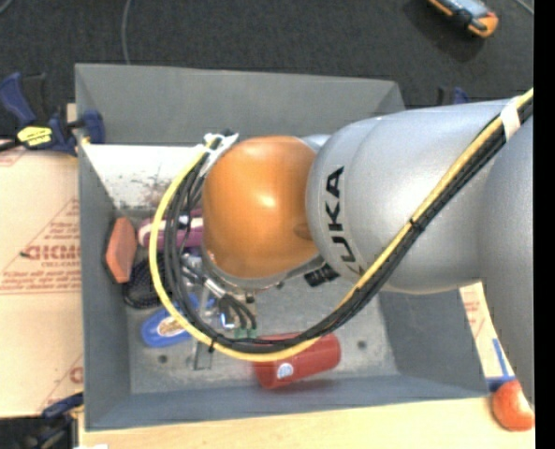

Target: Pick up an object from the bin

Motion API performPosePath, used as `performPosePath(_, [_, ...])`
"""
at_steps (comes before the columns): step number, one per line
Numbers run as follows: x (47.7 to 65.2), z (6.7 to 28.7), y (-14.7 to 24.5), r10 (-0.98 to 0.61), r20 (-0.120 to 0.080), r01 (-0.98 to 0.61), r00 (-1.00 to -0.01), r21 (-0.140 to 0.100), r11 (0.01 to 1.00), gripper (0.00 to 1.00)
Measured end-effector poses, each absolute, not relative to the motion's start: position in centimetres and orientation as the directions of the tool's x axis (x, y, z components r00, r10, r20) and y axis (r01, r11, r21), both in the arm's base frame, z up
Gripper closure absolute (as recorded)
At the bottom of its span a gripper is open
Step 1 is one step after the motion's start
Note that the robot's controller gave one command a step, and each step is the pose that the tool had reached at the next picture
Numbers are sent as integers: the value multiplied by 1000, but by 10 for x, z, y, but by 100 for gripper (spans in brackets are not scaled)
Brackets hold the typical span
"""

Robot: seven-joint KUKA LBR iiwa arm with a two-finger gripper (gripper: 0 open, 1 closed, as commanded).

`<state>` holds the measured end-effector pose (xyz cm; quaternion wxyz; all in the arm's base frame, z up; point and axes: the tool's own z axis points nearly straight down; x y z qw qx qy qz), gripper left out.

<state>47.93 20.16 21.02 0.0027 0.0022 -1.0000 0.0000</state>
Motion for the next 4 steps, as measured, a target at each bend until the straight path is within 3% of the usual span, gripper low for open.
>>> performPosePath(1, [481, 214, 201, 2, -1, 2, -1000, 1, 1000, 0])
performPosePath(2, [526, 67, 188, -35, 2, -35, -999, 1, 999, 0])
performPosePath(3, [532, 71, 193, -97, -12, -97, -995, 2, 995, 0])
performPosePath(4, [515, 70, 165, -34, -3, -34, -999, 4, 999, 0])
